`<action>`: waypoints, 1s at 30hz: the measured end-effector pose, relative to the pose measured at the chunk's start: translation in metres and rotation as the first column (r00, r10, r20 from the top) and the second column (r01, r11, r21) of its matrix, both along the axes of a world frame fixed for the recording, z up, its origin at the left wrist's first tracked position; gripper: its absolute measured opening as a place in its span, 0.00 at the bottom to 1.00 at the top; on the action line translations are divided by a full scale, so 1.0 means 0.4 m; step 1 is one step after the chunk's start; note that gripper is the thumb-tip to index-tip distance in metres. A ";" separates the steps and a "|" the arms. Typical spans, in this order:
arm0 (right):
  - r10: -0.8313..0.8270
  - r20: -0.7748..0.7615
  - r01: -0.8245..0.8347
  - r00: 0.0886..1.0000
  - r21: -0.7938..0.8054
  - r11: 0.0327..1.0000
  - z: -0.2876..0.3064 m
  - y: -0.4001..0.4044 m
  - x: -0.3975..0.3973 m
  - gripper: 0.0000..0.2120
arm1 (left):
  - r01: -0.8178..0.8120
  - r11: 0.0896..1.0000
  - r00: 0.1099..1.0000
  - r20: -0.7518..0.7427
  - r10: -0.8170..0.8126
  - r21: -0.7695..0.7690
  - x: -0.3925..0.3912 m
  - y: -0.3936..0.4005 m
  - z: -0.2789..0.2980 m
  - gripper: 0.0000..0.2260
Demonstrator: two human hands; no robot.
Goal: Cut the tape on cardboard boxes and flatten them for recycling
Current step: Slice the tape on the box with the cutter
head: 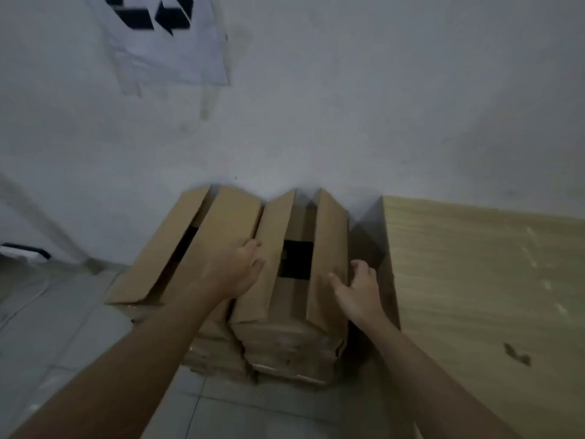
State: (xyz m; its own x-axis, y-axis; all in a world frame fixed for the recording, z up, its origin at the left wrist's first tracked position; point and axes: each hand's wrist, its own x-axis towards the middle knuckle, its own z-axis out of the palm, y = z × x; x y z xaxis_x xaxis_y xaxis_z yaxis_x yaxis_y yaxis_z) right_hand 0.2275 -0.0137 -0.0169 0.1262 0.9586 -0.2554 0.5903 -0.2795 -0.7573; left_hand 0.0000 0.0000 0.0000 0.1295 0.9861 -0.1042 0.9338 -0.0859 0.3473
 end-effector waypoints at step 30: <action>-0.387 -0.266 0.329 0.883 -0.235 0.914 -0.161 0.000 0.006 0.42 | -0.305 0.907 0.811 0.420 0.407 -0.290 0.067 0.027 -0.034 0.54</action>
